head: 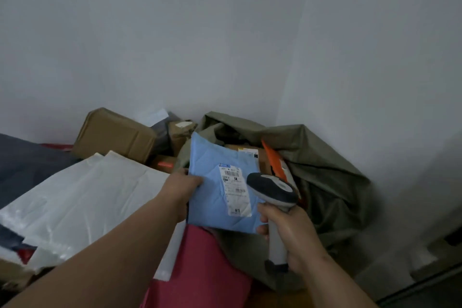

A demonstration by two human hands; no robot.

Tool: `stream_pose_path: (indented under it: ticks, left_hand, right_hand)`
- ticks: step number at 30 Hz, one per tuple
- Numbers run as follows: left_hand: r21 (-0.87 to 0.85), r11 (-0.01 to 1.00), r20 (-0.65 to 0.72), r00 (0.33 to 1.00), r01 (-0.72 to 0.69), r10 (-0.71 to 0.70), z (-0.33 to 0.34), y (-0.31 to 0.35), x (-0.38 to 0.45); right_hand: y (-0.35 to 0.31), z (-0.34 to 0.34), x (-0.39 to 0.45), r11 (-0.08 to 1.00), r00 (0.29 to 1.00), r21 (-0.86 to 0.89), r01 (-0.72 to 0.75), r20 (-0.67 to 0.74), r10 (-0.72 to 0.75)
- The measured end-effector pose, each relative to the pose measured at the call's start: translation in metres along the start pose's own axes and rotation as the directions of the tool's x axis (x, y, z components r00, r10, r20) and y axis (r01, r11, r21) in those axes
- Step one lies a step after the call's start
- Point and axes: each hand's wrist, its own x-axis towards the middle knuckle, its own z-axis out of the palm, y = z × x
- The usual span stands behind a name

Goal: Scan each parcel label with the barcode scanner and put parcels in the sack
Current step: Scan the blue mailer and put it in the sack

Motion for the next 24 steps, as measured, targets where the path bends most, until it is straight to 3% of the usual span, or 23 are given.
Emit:
stream_pose_path:
  ticks: [3, 7, 10, 13, 18, 20, 22, 24]
  left_hand:
    - [0.014, 1.0, -0.073, 0.997, -0.005, 0.006, 0.039, 0.004, 0.036]
    - [0.21, 0.976, -0.203, 0.974, -0.058, 0.102, 0.082, 0.005, 0.082]
    - [0.251, 0.965, -0.229, 0.964, -0.075, 0.134, 0.115, 0.007, 0.109]
    - [0.376, 0.925, -0.172, 0.977, -0.053, 0.126, 0.147, 0.007, 0.131]
    - [0.632, 0.774, -0.003, 0.998, -0.048, 0.065, 0.165, 0.007, 0.145]
    - [0.576, 0.815, -0.012, 0.997, -0.057, 0.078, 0.153, 0.005, 0.143]
    - [0.338, 0.941, -0.007, 0.999, -0.031, 0.035, 0.139, 0.004, 0.13]
    - [0.172, 0.984, 0.069, 0.996, 0.041, -0.054, 0.122, 0.004, 0.112]
  right_hand:
    - [-0.002, -0.018, 0.047, 0.998, 0.997, 0.002, -0.069, 0.016, 0.069]
    - [0.0, -0.032, 0.097, 0.992, 0.992, 0.011, -0.122, 0.03, 0.121]
    - [0.0, -0.041, 0.122, 0.987, 0.987, 0.011, -0.158, 0.025, 0.158]
    - [0.001, -0.047, 0.14, 0.985, 0.985, 0.018, -0.17, 0.004, 0.17]
    - [0.005, -0.051, 0.153, 0.983, 0.983, -0.011, -0.183, -0.019, 0.182]
    - [0.005, -0.05, 0.152, 0.985, 0.985, -0.031, -0.172, -0.001, 0.172]
    - [0.004, -0.045, 0.147, 0.987, 0.986, -0.023, -0.162, 0.024, 0.162]
    - [0.003, -0.037, 0.14, 0.988, 0.986, -0.01, -0.156, 0.053, 0.157]
